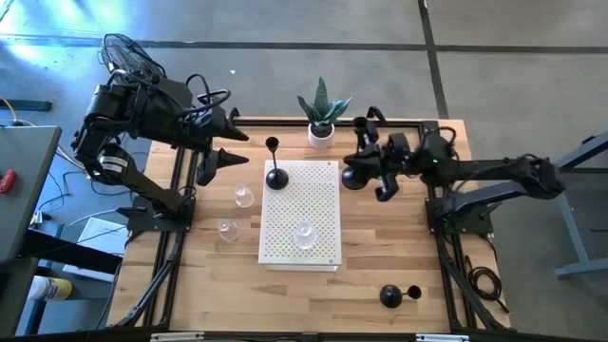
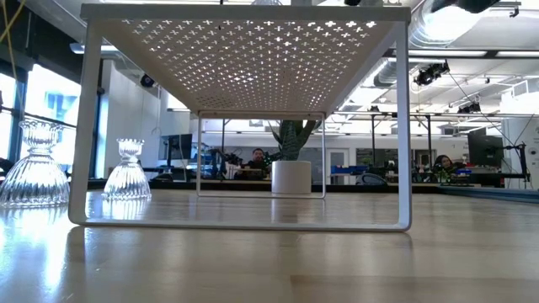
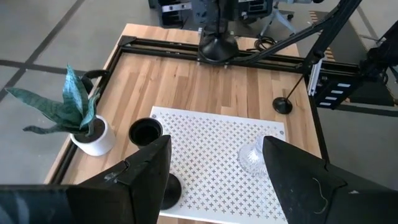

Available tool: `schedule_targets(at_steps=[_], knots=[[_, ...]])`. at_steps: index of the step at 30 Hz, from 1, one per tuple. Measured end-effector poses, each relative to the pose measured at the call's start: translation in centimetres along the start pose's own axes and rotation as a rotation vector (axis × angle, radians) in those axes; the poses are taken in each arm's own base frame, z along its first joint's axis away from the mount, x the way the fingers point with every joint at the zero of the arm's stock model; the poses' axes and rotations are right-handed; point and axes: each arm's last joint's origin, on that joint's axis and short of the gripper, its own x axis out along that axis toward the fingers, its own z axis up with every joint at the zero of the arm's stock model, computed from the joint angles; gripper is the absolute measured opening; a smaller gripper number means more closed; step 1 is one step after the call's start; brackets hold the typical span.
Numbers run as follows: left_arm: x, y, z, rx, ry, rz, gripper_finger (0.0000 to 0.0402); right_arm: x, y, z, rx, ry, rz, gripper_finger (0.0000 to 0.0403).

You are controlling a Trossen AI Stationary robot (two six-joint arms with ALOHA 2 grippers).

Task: Pick & Place candle stick holders
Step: Put the bottom left black candle holder on the shelf

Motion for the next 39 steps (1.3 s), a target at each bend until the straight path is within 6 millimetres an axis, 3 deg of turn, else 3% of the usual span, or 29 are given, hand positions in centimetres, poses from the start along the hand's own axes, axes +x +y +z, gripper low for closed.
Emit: schedule_targets(at_steps=[9,22,39], knots=[[0.0,0.0,-0.2,-0.032,0.018,0.004,0.0250,1.1,-3.4,-3.4,0.057,0.095,-0.040,0.0001],[0.0,0.2,-0.1,-0.032,0.000,0.064,0.0250,1.3,-6.2,-5.8,0.037,0.149,-0.082,0.0002],[0.0,0.2,0.3,-0.036,-0.042,0.083,0.0250,1.8,-8.0,-9.7,0.055,0.204,-0.063,0.0002]])
